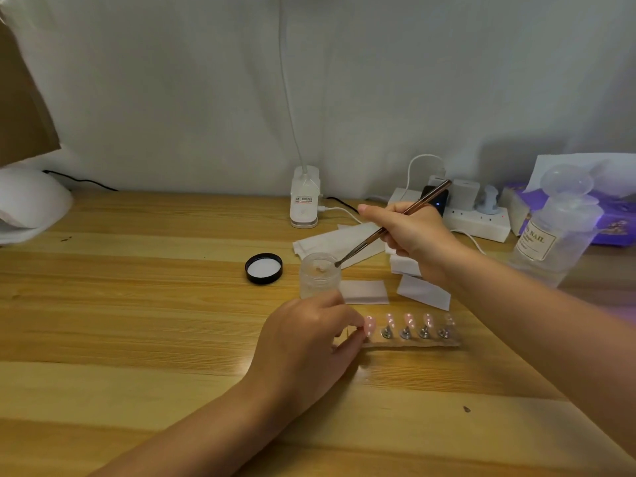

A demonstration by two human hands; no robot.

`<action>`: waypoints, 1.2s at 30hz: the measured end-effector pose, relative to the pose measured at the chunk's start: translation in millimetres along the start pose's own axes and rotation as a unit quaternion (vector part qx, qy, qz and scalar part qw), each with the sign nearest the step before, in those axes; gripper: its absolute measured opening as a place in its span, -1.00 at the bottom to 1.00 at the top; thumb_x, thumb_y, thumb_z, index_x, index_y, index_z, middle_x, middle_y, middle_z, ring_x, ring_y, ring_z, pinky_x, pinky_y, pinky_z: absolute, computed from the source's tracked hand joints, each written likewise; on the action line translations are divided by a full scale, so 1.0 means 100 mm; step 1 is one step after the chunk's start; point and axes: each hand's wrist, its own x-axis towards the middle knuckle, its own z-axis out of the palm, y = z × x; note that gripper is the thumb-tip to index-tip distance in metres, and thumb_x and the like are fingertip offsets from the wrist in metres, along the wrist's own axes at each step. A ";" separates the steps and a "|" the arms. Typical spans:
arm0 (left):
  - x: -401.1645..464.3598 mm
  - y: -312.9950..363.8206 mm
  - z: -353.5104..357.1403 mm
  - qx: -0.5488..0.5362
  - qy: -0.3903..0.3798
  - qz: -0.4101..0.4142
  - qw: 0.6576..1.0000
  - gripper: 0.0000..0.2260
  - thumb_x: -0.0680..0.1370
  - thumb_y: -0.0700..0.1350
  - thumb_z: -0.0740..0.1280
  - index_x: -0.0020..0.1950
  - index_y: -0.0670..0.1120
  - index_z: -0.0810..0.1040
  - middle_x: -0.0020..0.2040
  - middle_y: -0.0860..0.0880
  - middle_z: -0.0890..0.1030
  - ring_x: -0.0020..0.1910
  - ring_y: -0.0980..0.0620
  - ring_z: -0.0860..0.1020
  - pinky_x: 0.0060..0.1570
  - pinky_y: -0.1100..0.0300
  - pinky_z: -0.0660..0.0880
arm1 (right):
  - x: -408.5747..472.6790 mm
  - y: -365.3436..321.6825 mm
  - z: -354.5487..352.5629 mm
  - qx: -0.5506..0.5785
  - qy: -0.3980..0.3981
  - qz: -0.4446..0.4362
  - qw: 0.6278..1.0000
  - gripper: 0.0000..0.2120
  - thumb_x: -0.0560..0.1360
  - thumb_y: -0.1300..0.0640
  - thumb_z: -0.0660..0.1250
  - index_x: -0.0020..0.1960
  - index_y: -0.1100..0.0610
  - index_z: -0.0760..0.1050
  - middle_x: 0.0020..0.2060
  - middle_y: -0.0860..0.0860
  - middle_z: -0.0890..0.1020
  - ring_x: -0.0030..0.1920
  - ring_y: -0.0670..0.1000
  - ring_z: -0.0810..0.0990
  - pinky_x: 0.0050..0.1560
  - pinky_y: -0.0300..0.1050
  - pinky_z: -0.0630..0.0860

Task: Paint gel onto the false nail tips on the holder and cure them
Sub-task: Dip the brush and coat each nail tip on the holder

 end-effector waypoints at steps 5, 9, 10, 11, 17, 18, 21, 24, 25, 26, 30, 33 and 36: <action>-0.02 -0.03 0.01 -0.041 0.034 0.004 0.999 -0.85 0.47 0.00 0.34 -0.20 -0.05 0.61 -0.24 0.10 0.53 -0.45 0.21 0.32 -0.52 0.35 0.33 | -0.05 -0.02 -0.04 0.030 0.018 0.014 0.999 -0.70 0.43 -0.04 0.40 -0.36 0.06 0.40 -0.51 -0.04 0.41 -0.50 -0.14 0.38 -0.40 -0.26 0.31; -0.03 -0.04 0.02 -0.125 0.024 0.008 0.992 -0.95 0.45 -0.09 0.35 -0.14 -0.04 0.57 -0.17 0.11 0.59 -0.34 0.19 0.50 -0.41 0.26 0.45 | -0.16 -0.04 -0.12 0.073 0.022 0.002 0.997 -0.68 0.48 -0.13 0.28 -0.29 0.09 0.48 -0.55 -0.05 0.49 -0.49 -0.13 0.42 -0.43 -0.31 0.35; -0.04 -0.05 0.02 -0.145 0.022 0.001 0.989 -0.96 0.44 -0.13 0.38 -0.12 -0.03 0.57 -0.17 0.12 0.60 -0.31 0.20 0.52 -0.39 0.27 0.46 | -0.21 -0.04 -0.14 0.082 0.016 -0.005 0.997 -0.65 0.50 -0.15 0.23 -0.25 0.10 0.51 -0.55 -0.05 0.53 -0.49 -0.14 0.45 -0.44 -0.33 0.37; -0.04 -0.05 0.03 -0.169 0.019 -0.009 0.985 -0.92 0.43 -0.17 0.39 -0.11 -0.01 0.57 -0.16 0.13 0.61 -0.29 0.21 0.54 -0.40 0.26 0.47 | -0.26 -0.04 -0.17 0.092 0.008 -0.013 0.996 -0.62 0.51 -0.18 0.18 -0.22 0.10 0.53 -0.53 -0.04 0.58 -0.51 -0.16 0.48 -0.44 -0.34 0.40; -0.04 -0.07 0.04 -0.273 -0.009 -0.071 0.959 -0.78 0.43 -0.27 0.43 -0.14 0.08 0.59 -0.19 0.10 0.61 -0.31 0.12 0.55 -0.46 0.23 0.48 | -0.69 0.13 -0.37 0.046 -0.021 -0.191 0.980 -0.64 0.41 -0.21 0.13 -0.20 0.00 0.58 -0.34 -0.10 0.67 -0.37 -0.22 0.55 -0.33 -0.44 0.44; -0.03 -0.07 0.03 -0.280 -0.015 -0.078 0.957 -0.78 0.43 -0.28 0.43 -0.14 0.07 0.61 -0.18 0.10 0.61 -0.32 0.09 0.54 -0.46 0.22 0.47 | -0.75 0.19 -0.40 0.028 -0.031 -0.228 0.973 -0.69 0.43 -0.18 0.18 -0.21 0.00 0.57 -0.33 -0.10 0.66 -0.34 -0.22 0.56 -0.31 -0.43 0.44; -0.03 -0.07 0.02 -0.290 -0.038 -0.094 0.951 -0.78 0.42 -0.28 0.43 -0.12 0.05 0.65 -0.18 0.09 0.62 -0.34 0.08 0.51 -0.45 0.22 0.48 | -0.87 0.39 -0.44 -0.023 -0.021 -0.321 0.947 -0.64 0.43 -0.21 0.25 -0.22 0.08 0.57 -0.31 0.02 0.62 -0.27 -0.07 0.58 -0.23 -0.18 0.51; -0.02 -0.08 0.01 -0.289 -0.065 -0.096 0.950 -0.80 0.43 -0.27 0.42 -0.09 0.03 0.66 -0.21 0.07 0.62 -0.35 0.14 0.48 -0.45 0.36 0.39 | -0.96 0.56 -0.40 -0.065 0.038 -0.388 0.918 -0.53 0.48 -0.25 0.15 -0.30 0.10 0.55 -0.37 -0.04 0.59 -0.29 -0.06 0.56 -0.15 0.00 0.46; -0.02 -0.07 0.02 -0.286 -0.069 -0.092 0.951 -0.80 0.43 -0.28 0.42 -0.09 0.03 0.66 -0.22 0.06 0.62 -0.37 0.15 0.47 -0.43 0.42 0.34 | -0.98 0.59 -0.38 -0.074 0.054 -0.406 0.909 -0.52 0.51 -0.22 0.11 -0.33 0.09 0.54 -0.39 -0.09 0.58 -0.28 -0.11 0.54 -0.13 0.00 0.44; -0.02 -0.07 0.02 -0.283 -0.072 -0.088 0.952 -0.78 0.43 -0.28 0.43 -0.10 0.04 0.66 -0.23 0.06 0.62 -0.38 0.16 0.46 -0.42 0.45 0.31 | -0.99 0.63 -0.37 -0.081 0.066 -0.421 0.901 -0.51 0.54 -0.19 0.07 -0.34 0.08 0.54 -0.40 -0.11 0.57 -0.28 -0.17 0.53 -0.12 -0.03 0.41; -0.02 -0.08 0.03 -0.286 -0.076 -0.090 0.951 -0.71 0.41 -0.29 0.44 -0.14 0.14 0.64 -0.27 0.02 0.61 -0.40 0.15 0.43 -0.40 0.45 0.28 | -1.01 0.69 -0.33 -0.087 0.068 -0.455 0.884 -0.54 0.60 -0.11 -0.01 -0.29 0.02 0.52 -0.42 -0.11 0.55 -0.31 -0.17 0.49 -0.10 -0.16 0.36; -0.02 -0.08 0.04 -0.291 -0.078 -0.095 0.949 -0.76 0.40 -0.19 0.43 -0.19 0.19 0.63 -0.27 0.00 0.61 -0.40 0.18 0.40 -0.40 0.43 0.28 | -0.99 0.70 -0.31 -0.105 0.073 -0.465 0.876 -0.45 0.60 -0.08 -0.01 -0.34 0.14 0.58 -0.40 -0.12 0.55 -0.32 -0.15 0.50 -0.10 -0.14 0.36; -0.02 -0.09 0.05 -0.293 -0.081 -0.102 0.947 -0.83 0.37 -0.13 0.38 -0.18 0.17 0.63 -0.26 -0.05 0.63 -0.41 0.19 0.39 -0.41 0.40 0.28 | -0.99 0.72 -0.31 -0.104 0.077 -0.466 0.875 -0.43 0.60 -0.07 0.00 -0.34 0.20 0.59 -0.36 -0.15 0.55 -0.29 -0.18 0.52 -0.10 -0.13 0.37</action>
